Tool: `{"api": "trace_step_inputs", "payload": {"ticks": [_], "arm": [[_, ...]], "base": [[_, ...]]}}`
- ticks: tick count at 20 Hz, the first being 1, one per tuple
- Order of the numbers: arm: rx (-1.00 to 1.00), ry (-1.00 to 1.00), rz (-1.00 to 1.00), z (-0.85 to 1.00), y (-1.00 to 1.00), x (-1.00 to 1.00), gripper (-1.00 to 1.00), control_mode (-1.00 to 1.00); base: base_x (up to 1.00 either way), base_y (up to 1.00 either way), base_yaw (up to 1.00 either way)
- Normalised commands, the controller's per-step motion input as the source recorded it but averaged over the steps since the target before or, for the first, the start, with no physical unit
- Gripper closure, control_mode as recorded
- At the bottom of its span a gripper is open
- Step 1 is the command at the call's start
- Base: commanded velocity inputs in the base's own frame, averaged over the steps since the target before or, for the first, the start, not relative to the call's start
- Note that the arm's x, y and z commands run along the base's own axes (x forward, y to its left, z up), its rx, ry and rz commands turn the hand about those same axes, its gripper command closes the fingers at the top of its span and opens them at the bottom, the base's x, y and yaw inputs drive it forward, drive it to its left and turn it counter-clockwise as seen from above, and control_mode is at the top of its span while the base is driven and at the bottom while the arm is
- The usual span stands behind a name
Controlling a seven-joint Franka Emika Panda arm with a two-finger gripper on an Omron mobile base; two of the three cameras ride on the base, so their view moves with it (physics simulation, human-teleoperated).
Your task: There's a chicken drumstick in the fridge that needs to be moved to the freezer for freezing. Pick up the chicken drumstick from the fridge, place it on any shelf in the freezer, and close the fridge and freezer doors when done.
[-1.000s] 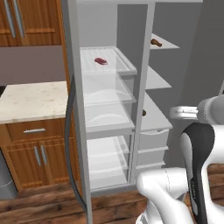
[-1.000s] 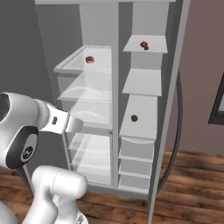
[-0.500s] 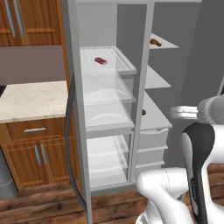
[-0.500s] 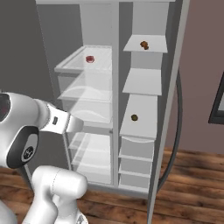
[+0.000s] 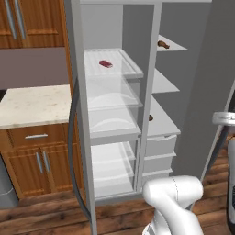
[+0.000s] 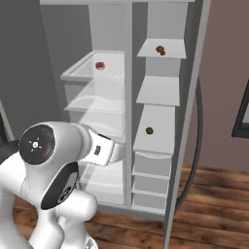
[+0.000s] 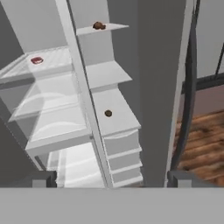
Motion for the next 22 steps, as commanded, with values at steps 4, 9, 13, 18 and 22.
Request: {"api": "trace_step_inputs", "payload": {"ticks": [4, 9, 13, 18, 22], "arm": [[0.01, -0.09, -0.02, -0.09, -0.92, -0.06, -1.0, -1.0], [0.01, -0.1, -0.01, -0.04, -0.66, -0.03, -1.0, -1.0], [0.0, -0.16, -0.03, 0.0, 0.76, -0.56, -1.0, -1.0], [0.0, -0.15, -0.04, 0.0, 0.85, -0.07, -1.0, -1.0], [0.0, -0.12, -0.02, 0.0, 0.01, -0.01, -1.0, -1.0]], "base": [[0.0, 0.0, 0.0], [0.0, 0.0, 0.0], [0.0, 0.0, 0.0], [0.0, 0.0, 0.0], [0.0, 0.0, 0.0]]}}
